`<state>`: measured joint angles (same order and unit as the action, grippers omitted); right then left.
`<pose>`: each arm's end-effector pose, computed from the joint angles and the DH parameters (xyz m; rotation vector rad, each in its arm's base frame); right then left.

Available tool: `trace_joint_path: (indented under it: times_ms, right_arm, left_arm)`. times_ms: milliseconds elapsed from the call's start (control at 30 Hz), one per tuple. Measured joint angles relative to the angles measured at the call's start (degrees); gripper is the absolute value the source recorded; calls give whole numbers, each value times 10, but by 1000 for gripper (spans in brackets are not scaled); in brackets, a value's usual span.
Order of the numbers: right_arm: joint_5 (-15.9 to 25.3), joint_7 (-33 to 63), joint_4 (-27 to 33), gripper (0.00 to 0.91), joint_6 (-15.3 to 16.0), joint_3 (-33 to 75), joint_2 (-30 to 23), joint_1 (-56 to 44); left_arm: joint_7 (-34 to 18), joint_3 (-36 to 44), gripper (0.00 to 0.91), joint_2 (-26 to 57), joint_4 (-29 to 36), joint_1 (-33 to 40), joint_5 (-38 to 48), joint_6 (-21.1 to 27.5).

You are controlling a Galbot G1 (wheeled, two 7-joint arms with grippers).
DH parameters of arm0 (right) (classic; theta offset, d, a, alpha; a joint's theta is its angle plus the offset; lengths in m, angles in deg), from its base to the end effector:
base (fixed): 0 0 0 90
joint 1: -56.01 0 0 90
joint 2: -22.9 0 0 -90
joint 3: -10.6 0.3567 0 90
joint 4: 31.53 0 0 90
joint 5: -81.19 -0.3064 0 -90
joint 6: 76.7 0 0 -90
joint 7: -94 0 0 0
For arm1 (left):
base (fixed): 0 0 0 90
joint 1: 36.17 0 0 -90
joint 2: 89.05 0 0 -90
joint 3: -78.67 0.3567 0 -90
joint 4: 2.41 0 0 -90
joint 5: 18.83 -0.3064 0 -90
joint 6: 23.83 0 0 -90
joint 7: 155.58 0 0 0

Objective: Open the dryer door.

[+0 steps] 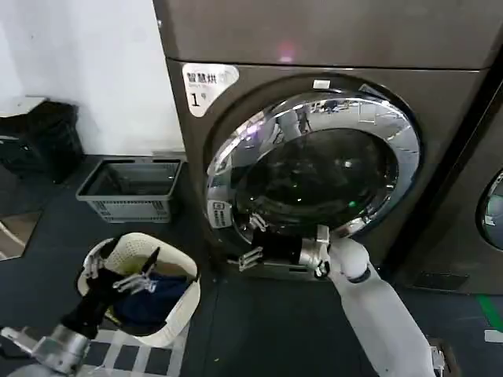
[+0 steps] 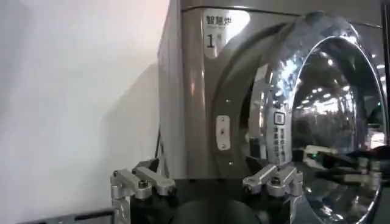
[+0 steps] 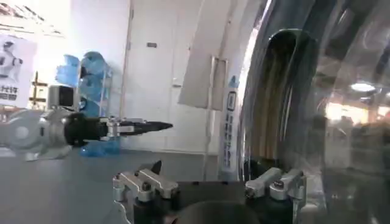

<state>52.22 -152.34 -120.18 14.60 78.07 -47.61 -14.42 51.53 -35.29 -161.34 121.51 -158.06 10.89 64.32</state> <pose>0.3946 -0.0108 -0.2654 -2.0654 2.1498 0.0078 0.1204 0.1549 -0.2463 0.4758 2.9267 0.0124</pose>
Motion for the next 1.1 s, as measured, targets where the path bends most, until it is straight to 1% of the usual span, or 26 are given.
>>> trace_joint_path:
  times_ms: [267, 467, 733, 933, 1100]
  right_arm:
    - [-21, -54, 2, 907, 11, 3, 9, 4]
    - [-35, -102, 9, 907, 12, 10, 17, 6]
    - [-45, -155, 5, 907, 12, 20, 29, 2]
    - [-48, -174, 1, 907, 8, 24, 36, -3]
    - [-59, -174, -1, 907, 7, 25, 42, -3]
  left_arm:
    - [-2, 10, 907, 33, -23, 26, 30, 2]
    - [-1, 25, 907, 49, -37, 46, 39, 10]
    - [-1, 47, 907, 79, -48, 69, 91, 26]
    - [-4, 63, 907, 118, -58, 92, 118, 33]
    - [-9, 77, 907, 149, -71, 113, 133, 36]
